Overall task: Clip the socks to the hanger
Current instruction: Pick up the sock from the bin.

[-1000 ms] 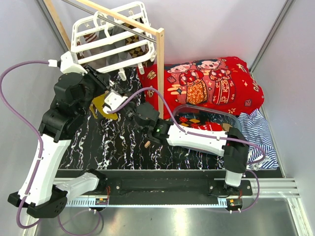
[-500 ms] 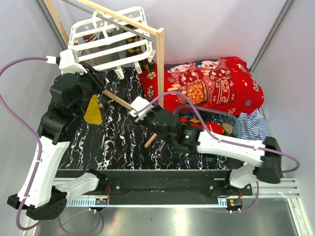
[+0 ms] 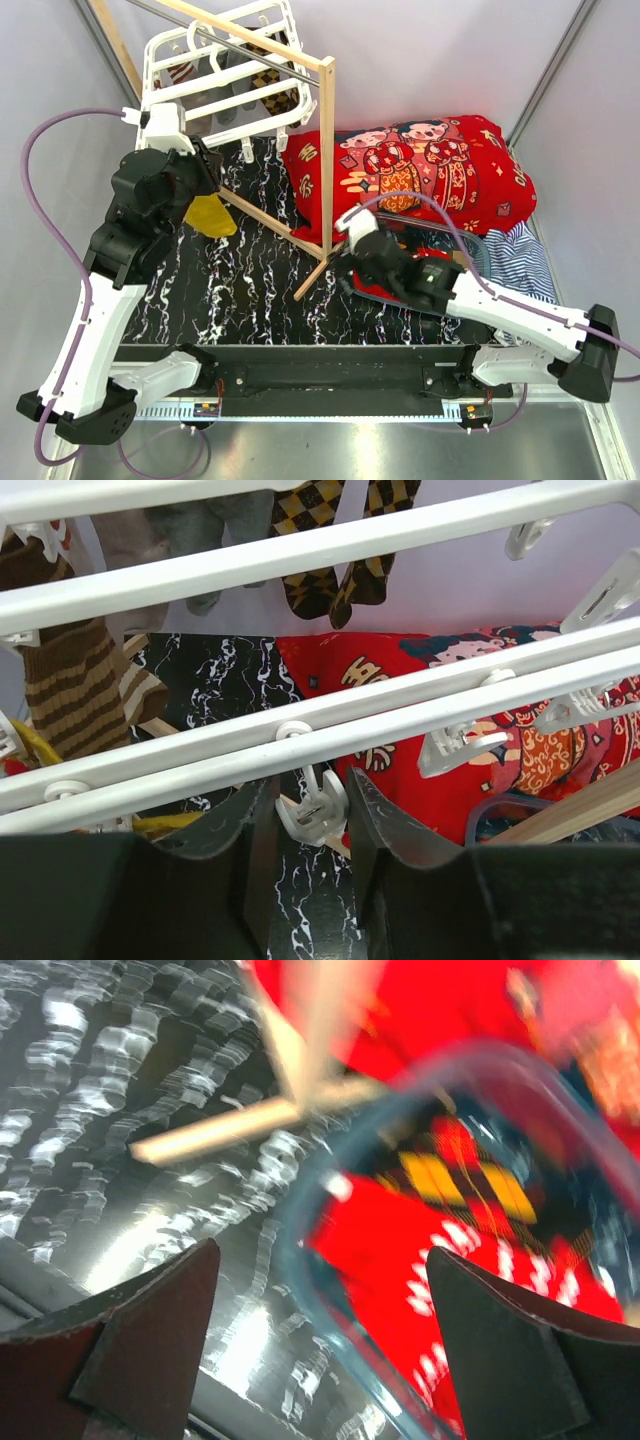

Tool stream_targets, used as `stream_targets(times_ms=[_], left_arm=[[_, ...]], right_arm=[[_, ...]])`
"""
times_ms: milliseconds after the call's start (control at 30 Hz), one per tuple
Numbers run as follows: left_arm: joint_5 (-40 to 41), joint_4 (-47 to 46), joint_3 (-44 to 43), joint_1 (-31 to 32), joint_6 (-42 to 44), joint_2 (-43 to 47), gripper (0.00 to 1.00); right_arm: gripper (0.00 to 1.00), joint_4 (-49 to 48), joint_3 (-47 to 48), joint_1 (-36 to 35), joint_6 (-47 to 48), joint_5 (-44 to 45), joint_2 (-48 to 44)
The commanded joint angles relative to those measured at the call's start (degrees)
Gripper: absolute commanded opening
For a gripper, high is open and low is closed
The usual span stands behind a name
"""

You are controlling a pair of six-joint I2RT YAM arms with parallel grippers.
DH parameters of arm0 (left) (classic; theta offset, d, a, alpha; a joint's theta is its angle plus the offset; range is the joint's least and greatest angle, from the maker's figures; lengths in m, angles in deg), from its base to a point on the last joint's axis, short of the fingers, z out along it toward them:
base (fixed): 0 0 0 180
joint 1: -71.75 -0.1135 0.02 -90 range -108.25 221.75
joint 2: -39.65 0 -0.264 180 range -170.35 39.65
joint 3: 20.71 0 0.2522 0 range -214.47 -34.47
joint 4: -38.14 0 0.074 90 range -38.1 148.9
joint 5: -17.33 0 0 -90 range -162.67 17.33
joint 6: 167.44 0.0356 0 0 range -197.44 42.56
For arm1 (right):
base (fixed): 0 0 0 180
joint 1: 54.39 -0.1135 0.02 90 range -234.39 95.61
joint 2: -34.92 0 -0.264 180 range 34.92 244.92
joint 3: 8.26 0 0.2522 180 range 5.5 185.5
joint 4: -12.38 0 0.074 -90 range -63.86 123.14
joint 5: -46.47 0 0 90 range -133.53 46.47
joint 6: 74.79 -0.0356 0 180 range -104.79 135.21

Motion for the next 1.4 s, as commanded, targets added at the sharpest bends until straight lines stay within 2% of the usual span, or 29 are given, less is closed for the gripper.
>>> stream_targets(times_ms=[0,100,233,500,633,733,767,867,967,1367], left_arm=[[-4.4,-0.3,0.4,0.0,4.7,0.0,0.0],[-4.1,0.7,-0.1,0.0,4.8,-0.2,0.0],[-4.2,2.3,-0.9,0.0,4.8,-0.7,0.0],[-4.7,2.7,0.0,0.0,5.1,0.0,0.0],[-4.6,2.5,0.0,0.0,5.3,0.6,0.0],[-4.8,2.2,0.1,0.0,5.3,0.9,0.0],[-4.9,2.0,0.3,0.0,5.1,1.0,0.0],[-5.2,2.0,0.1,0.0,4.8,0.8,0.0],[-5.4,2.1,-0.3,0.0,4.8,0.4,0.0],[-5.0,2.2,-0.3,0.0,4.8,-0.9,0.0]], right_arm=[[0.94,7.5,-1.4,10.4,-4.3,-8.3,-4.5],[0.95,11.6,-1.0,15.8,3.2,-14.4,-3.6],[0.98,16.1,1.4,22.2,10.8,-15.7,0.1],[0.99,13.8,2.0,25.3,27.8,-24.7,7.7],[0.86,8.9,2.6,26.6,29.5,-31.1,12.4],[0.69,8.3,4.6,26.6,30.5,-35.1,16.0],[0.6,8.1,5.4,26.7,30.7,-36.5,18.4],[0.56,7.0,6.2,26.6,31.7,-38.3,22.2],[0.44,6.5,6.8,26.6,31.8,-40.0,24.7],[0.43,2.1,5.6,26.6,31.8,-42.8,29.2]])
